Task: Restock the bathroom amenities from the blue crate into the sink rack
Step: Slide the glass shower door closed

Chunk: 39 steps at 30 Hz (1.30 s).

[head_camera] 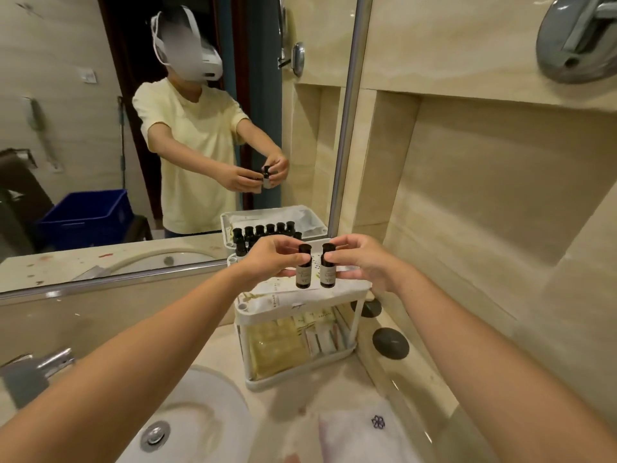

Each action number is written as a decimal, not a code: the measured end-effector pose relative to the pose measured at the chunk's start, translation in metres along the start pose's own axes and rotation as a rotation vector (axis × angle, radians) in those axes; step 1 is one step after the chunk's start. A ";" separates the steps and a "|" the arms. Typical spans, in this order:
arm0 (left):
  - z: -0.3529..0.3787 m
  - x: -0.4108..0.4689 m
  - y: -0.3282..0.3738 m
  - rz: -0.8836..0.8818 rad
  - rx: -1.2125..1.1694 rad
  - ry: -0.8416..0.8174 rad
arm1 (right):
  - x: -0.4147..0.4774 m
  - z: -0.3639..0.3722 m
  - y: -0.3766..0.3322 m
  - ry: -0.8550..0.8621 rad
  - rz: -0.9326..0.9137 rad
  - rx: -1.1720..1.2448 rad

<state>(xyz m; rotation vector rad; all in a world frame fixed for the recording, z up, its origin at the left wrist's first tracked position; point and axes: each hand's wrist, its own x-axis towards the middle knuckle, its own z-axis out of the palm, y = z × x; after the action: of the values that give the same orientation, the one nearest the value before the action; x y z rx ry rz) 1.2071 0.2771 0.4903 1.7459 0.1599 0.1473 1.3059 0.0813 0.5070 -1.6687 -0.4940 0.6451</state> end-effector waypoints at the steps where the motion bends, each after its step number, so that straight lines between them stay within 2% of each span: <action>1: 0.000 0.007 0.000 -0.001 0.002 0.012 | 0.008 -0.004 -0.002 -0.009 0.001 -0.006; 19: -0.003 0.134 -0.001 -0.009 0.176 0.131 | 0.125 -0.039 -0.016 0.083 0.022 -0.121; 29: -0.005 0.176 -0.021 0.092 0.504 0.151 | 0.169 -0.036 0.009 0.157 -0.010 -0.238; 39: -0.008 0.186 -0.042 0.081 0.770 0.209 | 0.199 -0.025 0.036 0.204 -0.050 -0.361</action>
<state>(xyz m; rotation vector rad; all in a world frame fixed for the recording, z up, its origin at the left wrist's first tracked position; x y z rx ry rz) 1.3875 0.3275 0.4524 2.5041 0.3290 0.3621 1.4714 0.1837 0.4458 -2.0299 -0.5237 0.3555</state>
